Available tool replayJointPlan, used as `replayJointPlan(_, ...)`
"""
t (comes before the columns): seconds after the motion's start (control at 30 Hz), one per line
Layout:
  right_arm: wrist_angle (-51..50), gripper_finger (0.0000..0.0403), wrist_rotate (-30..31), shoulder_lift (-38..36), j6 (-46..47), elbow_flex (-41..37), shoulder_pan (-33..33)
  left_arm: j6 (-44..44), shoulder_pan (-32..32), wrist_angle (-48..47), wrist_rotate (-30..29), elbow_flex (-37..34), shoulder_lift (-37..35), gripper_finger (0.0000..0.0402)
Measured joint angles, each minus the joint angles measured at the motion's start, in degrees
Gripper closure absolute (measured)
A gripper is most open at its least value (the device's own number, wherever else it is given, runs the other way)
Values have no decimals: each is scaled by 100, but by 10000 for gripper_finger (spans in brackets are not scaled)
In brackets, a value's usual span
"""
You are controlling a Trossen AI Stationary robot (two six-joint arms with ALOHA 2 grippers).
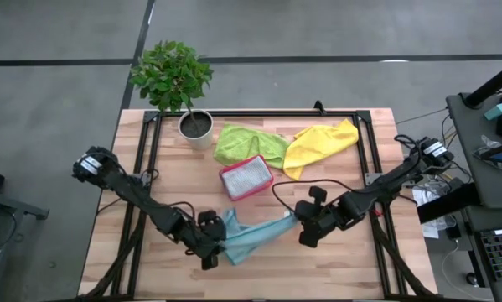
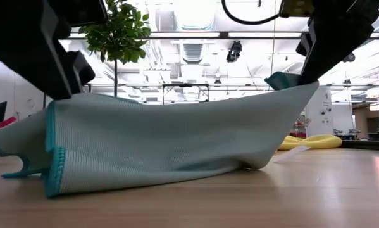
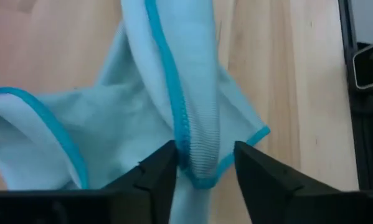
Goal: Fold microfiber towels
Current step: Fold the blue microfiber cloth
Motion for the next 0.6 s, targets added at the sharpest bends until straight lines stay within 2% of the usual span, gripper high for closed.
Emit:
replayJointPlan(0.13,-7,394,-1,-11,12,0,46,3,-6,15,404,1,-10,230)
replayJointPlan(0.4,-17,394,-2,-15,11,0,84,-201,-66,-113,927,1,-237,224)
replayJointPlan(0.6,-15,394,12,-15,1,0,111,-292,-174,-191,877,-102,-163,226)
